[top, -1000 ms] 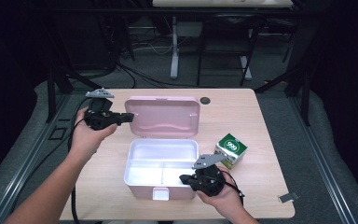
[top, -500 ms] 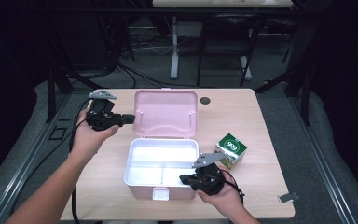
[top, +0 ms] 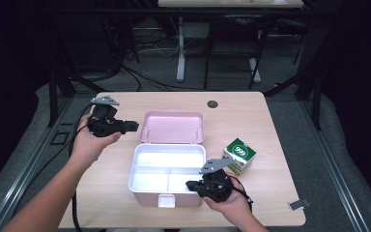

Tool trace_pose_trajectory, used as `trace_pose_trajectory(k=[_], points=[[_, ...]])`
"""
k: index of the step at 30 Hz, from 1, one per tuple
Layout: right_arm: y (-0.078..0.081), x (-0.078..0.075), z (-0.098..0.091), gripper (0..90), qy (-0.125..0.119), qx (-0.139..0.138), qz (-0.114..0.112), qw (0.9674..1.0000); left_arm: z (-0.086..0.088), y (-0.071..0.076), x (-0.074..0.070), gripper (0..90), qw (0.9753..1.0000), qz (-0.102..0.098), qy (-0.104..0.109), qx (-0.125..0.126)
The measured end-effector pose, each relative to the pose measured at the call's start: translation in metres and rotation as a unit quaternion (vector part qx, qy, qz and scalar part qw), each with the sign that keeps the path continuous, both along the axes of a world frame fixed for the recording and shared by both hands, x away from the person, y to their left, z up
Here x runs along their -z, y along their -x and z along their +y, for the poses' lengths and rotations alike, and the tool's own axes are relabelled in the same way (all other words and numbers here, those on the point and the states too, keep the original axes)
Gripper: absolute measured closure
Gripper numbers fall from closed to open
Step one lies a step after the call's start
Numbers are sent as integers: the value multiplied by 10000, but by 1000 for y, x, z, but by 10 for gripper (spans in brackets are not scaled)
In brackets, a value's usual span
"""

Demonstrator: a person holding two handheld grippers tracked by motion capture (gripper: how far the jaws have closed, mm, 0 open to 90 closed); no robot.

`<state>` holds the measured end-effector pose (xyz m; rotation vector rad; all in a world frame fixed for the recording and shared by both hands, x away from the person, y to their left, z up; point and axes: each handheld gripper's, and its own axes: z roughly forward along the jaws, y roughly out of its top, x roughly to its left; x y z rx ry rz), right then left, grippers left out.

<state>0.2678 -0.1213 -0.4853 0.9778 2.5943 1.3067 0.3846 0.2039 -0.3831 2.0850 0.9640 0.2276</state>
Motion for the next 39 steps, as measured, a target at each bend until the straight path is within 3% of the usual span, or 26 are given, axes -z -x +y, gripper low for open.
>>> trace_pose_trajectory(k=[6,11,15,17,19,26,28,32,33,38,39], points=[[1,0,0,897,2,6,-62,10000,-5,2,0,756,9986,30,-410,344],[2,-1,1,866,55,47,-104,9999,-11,5,0,718,9941,-5,-808,722],[3,-1,3,838,66,106,-179,9998,-19,8,-1,708,9890,-20,-1039,1051],[4,-2,3,826,189,160,-252,9994,-23,8,-3,708,9844,5,-1228,1257],[3,-3,4,815,171,140,-273,9994,-27,9,-5,709,9782,-15,-1464,1470],[3,-5,2,798,112,161,-215,9996,-33,11,-10,728,9710,-17,-1651,1731],[3,-6,1,795,101,155,-221,9996,-34,12,-10,735,9660,-33,-1828,1830],[4,-7,-1,792,77,155,-217,9996,-38,15,-8,745,9585,-3,-1994,2037],[4,-7,-1,792,73,162,-219,9996,-40,15,-8,748,9549,18,-2085,2113],[4,-8,-3,786,56,189,-212,9996,-46,17,-3,754,9458,63,-2296,2294],[4,-8,-4,785,60,207,-227,9995,-47,17,-2,756,9431,58,-2350,2350]])
